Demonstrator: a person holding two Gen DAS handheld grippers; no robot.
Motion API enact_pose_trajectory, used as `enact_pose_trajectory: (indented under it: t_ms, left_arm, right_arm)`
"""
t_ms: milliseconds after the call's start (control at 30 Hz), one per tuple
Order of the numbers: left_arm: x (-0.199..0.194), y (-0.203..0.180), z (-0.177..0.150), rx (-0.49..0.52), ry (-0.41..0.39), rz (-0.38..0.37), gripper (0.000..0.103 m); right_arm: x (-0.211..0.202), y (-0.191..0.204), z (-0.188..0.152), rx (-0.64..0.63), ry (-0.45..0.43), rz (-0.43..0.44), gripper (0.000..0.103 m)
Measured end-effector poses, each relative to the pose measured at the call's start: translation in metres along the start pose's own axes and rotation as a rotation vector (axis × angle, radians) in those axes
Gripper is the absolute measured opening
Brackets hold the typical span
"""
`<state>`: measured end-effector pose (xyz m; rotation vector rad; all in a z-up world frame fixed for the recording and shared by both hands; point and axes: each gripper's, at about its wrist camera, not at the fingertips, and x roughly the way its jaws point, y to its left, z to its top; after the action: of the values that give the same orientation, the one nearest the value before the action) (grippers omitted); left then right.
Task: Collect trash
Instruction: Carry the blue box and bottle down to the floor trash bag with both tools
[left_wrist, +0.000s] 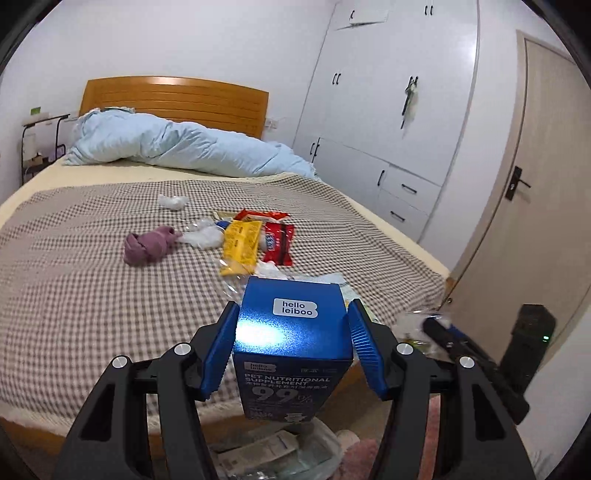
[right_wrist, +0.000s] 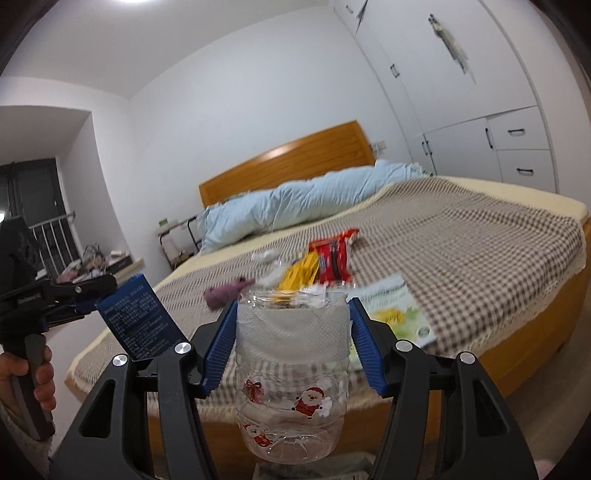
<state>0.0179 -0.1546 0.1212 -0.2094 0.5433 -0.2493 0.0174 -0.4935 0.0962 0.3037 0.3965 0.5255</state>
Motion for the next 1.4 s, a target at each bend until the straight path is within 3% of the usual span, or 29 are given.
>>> enact_pose_trajectory:
  t_ms: [333,633,1400]
  left_arm:
    - [0.001,-0.009,-0.054,-0.017,0.032,-0.054,0.058]
    - [0.013,-0.008,-0.092,-0.026,0.087,-0.059,0.058]
    - [0.056,0.007,-0.158,-0.083,0.230,-0.064,0.058]
  right_arm:
    - [-0.001,-0.002,-0.041,-0.019,0.105,-0.003,0.058]
    - [0.003,-0.006,-0.065,-0.026,0.168,-0.012,0.058]
    - [0.026,-0.018,-0.113,-0.022,0.278,-0.051,0.058]
